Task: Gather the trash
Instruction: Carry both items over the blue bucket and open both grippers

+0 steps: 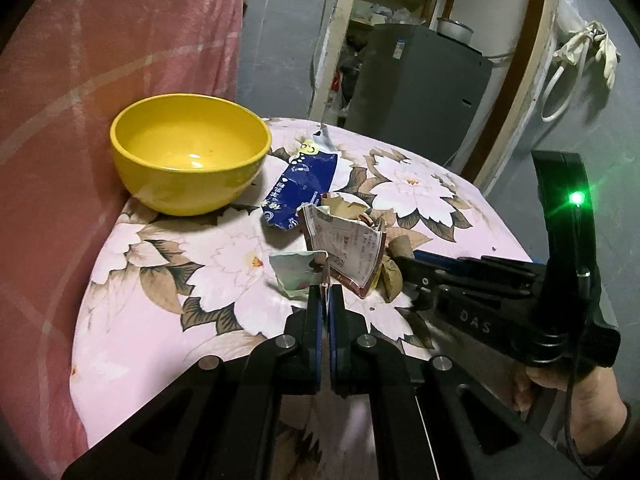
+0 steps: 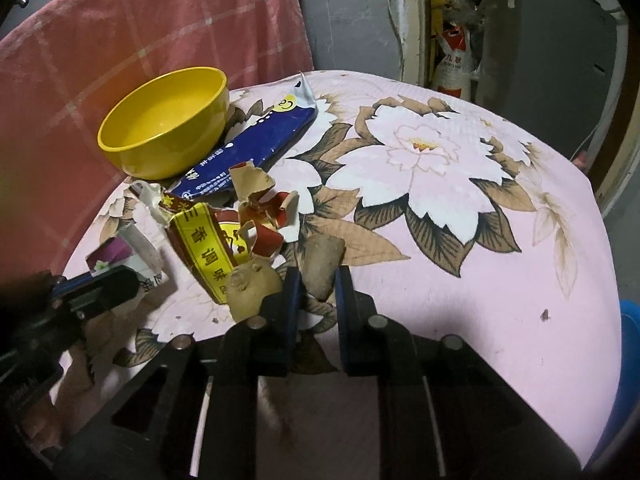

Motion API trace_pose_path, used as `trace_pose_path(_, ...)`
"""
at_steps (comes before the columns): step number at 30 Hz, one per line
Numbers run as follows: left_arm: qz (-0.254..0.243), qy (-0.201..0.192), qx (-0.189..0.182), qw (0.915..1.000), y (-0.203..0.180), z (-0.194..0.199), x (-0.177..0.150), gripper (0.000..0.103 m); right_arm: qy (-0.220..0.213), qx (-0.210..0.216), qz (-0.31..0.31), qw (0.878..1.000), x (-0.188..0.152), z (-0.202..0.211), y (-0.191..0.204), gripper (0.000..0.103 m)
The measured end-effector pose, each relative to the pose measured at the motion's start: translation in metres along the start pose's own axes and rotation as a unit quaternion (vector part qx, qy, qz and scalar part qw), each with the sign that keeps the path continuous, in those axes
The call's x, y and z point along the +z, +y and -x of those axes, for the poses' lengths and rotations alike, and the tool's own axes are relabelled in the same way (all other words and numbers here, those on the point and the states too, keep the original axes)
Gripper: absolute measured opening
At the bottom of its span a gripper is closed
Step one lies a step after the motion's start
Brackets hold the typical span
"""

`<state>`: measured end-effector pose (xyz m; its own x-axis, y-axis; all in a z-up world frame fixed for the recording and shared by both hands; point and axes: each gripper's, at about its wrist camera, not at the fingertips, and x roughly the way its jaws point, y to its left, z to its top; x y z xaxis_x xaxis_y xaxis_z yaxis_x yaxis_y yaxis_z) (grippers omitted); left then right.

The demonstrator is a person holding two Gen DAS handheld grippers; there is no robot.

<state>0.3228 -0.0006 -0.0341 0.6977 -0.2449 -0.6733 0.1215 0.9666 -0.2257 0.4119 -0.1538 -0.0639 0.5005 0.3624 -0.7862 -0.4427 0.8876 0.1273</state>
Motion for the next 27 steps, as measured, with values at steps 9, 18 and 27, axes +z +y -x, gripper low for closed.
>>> trace_pose_path(9, -0.003, -0.018, -0.015, 0.9997, -0.014, 0.017, -0.005, 0.001, -0.08, 0.008, -0.026, 0.996, -0.029, 0.051, -0.002, 0.042)
trace_pose_path(18, -0.034, -0.067, -0.056, 0.9956, -0.06, 0.04, 0.006, 0.001, -0.213, -0.034, -0.016, 0.976, -0.053, 0.142, -0.007, 0.042)
trace_pose_path(27, -0.102, -0.142, -0.125, 0.9766, -0.144, 0.062, 0.032, 0.001, -0.308, -0.111, -0.018, 0.945, -0.067, 0.224, -0.032, 0.042)
